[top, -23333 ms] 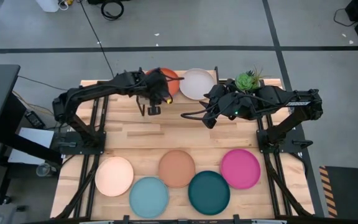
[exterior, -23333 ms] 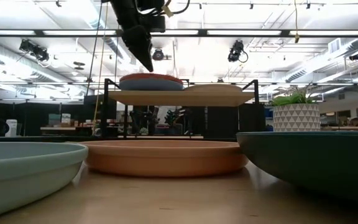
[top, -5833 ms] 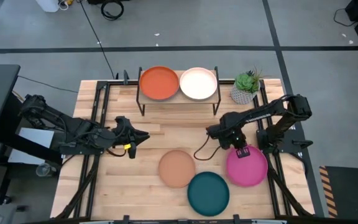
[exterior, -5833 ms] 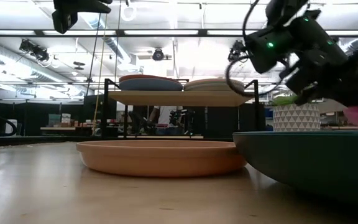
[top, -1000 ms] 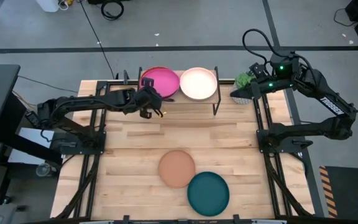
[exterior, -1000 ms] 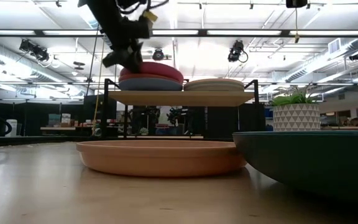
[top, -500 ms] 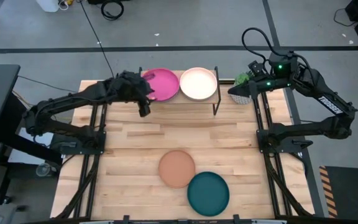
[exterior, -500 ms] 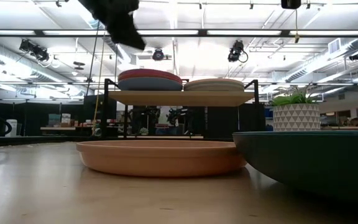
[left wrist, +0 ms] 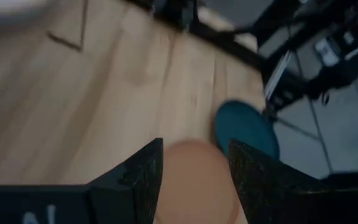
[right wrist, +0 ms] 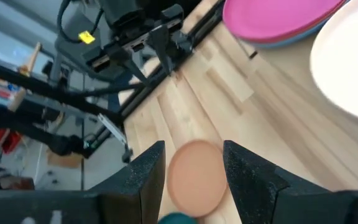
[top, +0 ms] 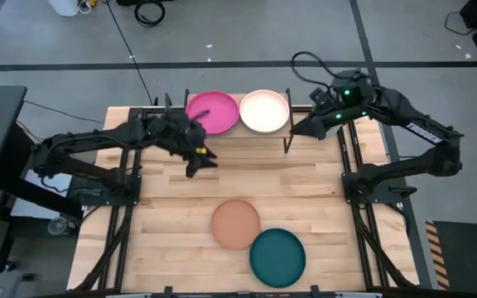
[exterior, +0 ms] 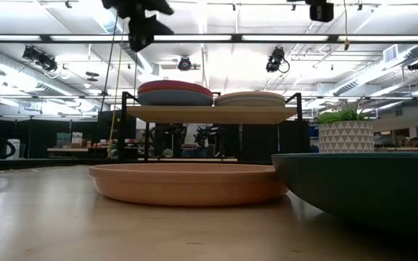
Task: Place and stack plates onto a shelf
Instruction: Stack the brown plate on top of the white plate on the shelf
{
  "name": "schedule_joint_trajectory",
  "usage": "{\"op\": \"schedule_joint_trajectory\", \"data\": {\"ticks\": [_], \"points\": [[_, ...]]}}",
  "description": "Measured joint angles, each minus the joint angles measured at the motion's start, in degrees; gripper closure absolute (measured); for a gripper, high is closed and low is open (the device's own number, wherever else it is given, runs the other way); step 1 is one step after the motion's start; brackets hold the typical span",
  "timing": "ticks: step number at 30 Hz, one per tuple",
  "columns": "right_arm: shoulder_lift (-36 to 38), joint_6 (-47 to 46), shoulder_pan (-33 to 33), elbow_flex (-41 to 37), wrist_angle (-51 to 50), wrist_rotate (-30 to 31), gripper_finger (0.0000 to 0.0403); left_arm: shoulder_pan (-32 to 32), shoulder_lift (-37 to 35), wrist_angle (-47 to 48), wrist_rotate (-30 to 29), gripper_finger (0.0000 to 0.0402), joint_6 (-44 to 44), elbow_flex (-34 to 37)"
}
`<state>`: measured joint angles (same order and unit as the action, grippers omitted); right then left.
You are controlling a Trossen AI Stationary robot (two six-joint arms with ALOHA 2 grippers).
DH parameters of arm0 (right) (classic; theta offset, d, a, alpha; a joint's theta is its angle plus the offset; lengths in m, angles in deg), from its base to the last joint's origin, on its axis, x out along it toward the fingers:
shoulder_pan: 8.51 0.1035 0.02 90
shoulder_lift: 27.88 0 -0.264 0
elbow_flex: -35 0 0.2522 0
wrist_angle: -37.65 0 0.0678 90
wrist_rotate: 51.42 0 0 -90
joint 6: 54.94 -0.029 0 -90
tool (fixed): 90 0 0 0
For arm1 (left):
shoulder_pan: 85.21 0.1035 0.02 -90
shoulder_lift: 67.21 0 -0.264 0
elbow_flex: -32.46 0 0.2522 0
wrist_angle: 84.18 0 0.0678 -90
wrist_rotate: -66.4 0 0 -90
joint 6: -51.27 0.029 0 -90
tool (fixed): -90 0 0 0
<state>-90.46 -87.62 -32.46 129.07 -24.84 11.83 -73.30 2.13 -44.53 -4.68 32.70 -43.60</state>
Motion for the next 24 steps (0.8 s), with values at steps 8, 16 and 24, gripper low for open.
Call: {"op": "schedule_joint_trajectory", "data": {"ticks": [8, 16, 24], "points": [[-4.80, 2.84, 5.63, -0.04, -2.26, 4.54, 0.0234, -12.23, 0.04, -2.34, -9.91, 0.0214, -8.65, 9.75], [-10.11, 4.45, 9.30, -0.07, -4.52, 12.54, 0.0234, -19.01, 2.05, -10.03, -18.39, 0.0214, -26.35, 20.51], [-16.02, 7.15, 14.20, -0.07, -4.68, 11.85, 0.0235, -23.71, 11.08, -15.30, -20.42, 0.0214, -31.95, 20.67]]}}
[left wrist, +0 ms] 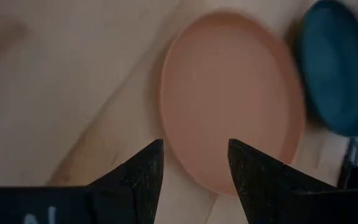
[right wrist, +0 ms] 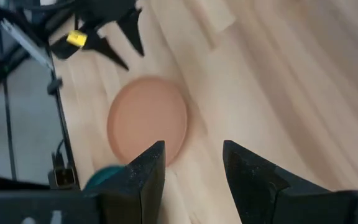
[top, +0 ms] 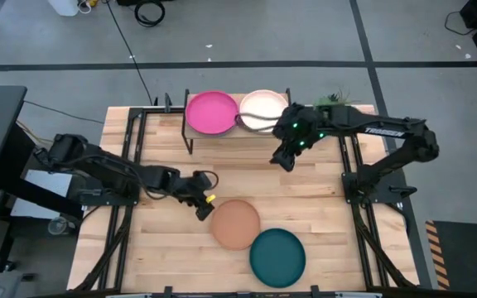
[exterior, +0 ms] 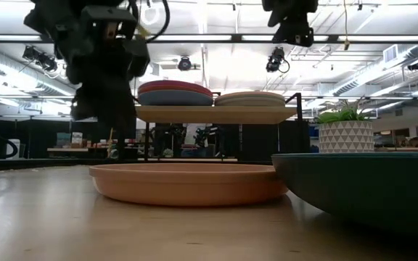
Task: Place and stack plates onto a shelf
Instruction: Stack the brown plate on top of the white plate on the shelf
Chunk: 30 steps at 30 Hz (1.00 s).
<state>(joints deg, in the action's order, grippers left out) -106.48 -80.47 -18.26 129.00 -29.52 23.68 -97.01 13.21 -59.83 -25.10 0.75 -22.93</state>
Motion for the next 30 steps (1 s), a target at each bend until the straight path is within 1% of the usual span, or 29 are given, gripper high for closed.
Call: {"op": "schedule_joint_trajectory", "data": {"ticks": [8, 10, 13, 19, 21, 30], "points": [[-4.58, 0.57, 5.74, 0.00, -1.04, 0.15, 0.0235, -1.32, 6.99, -0.58, -0.18, 0.0214, -11.43, 0.04], [-5.66, 0.70, 6.99, 0.00, -1.68, 0.15, 0.0235, -1.32, 8.25, -2.11, -0.24, 0.0214, -13.22, 0.04], [-6.73, 0.69, 8.41, -0.01, -2.58, 0.18, 0.0235, -1.32, 9.70, -4.91, -0.42, 0.0214, -14.05, 0.03], [-6.88, 0.69, 9.63, -0.07, -4.60, 0.24, 0.0235, -1.32, 11.66, -6.30, -2.38, 0.0220, -15.37, -0.27], [-6.47, 0.67, 9.62, -0.07, -4.79, 0.29, 0.0235, -1.62, 11.97, -4.56, -3.10, 0.0228, -15.29, -0.40], [-4.12, -0.17, 8.87, -0.02, -5.55, 0.95, 0.0235, -4.30, 16.41, -4.81, -5.50, 0.0271, -14.65, -2.88]]}}
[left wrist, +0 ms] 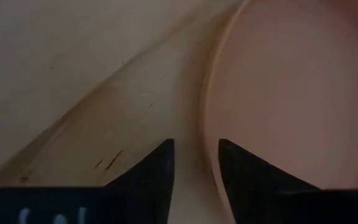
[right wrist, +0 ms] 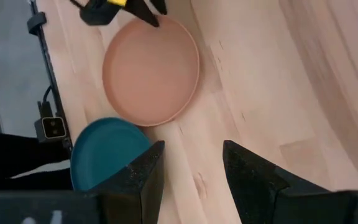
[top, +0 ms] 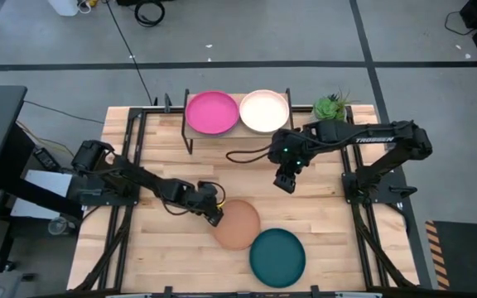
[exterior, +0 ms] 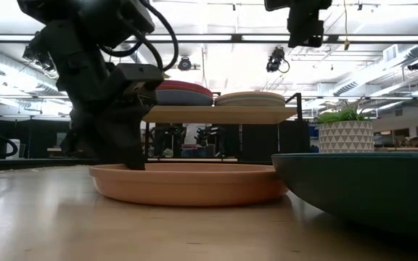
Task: Place and stack plates onto a shelf
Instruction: Stack the brown plate on top of the white plate on the shelf
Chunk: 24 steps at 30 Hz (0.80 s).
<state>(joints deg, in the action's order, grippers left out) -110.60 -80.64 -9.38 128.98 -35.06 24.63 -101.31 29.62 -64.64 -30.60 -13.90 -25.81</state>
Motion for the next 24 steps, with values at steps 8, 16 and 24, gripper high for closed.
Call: {"op": "schedule_joint_trajectory", "data": {"ticks": [8, 16, 24], "points": [[1.28, -1.11, -0.04, 0.00, 0.16, 1.03, 0.0235, -0.61, 0.03, 0.06, -3.66, 0.0374, -1.96, 0.17], [1.36, -1.35, -0.02, 0.00, 0.18, 1.00, 0.0235, 0.66, -1.35, 0.09, -5.08, 0.0375, -2.03, 0.26], [1.36, -1.29, 0.92, 0.00, 0.62, 1.00, 0.0235, 3.85, -8.69, -0.41, -5.92, 0.0387, 1.57, 0.22]]}}
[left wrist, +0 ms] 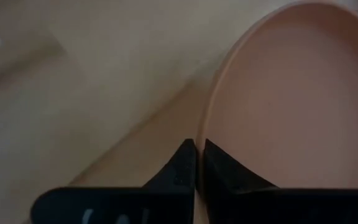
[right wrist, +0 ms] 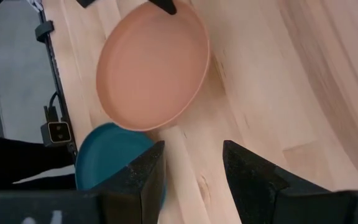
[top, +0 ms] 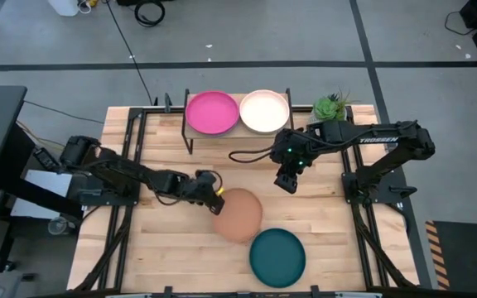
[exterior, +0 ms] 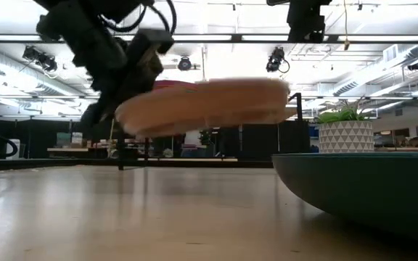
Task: Place and stack plates onto a shelf
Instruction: Stack the brown plate on top of the white plate on the shelf
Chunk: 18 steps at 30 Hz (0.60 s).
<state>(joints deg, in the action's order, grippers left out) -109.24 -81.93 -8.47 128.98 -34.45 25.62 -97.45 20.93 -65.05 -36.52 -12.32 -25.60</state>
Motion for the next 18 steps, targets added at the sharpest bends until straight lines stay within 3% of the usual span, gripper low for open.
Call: {"op": "schedule_joint_trajectory", "data": {"ticks": [6, 11, 18], "points": [[0.92, -3.49, -0.75, 0.00, 4.36, -0.02, 0.0235, 3.13, -5.22, 2.35, 0.02, 0.0386, 4.01, -1.46], [4.03, -7.87, -3.33, 0.00, 10.81, 0.19, 0.0235, 4.87, -6.19, 10.06, -0.56, 0.0386, 10.20, -8.53], [10.61, -8.45, -6.39, 0.02, 12.59, 4.79, 0.0235, 6.99, -6.16, 16.93, -1.61, 0.0386, 17.28, -18.61]]}}
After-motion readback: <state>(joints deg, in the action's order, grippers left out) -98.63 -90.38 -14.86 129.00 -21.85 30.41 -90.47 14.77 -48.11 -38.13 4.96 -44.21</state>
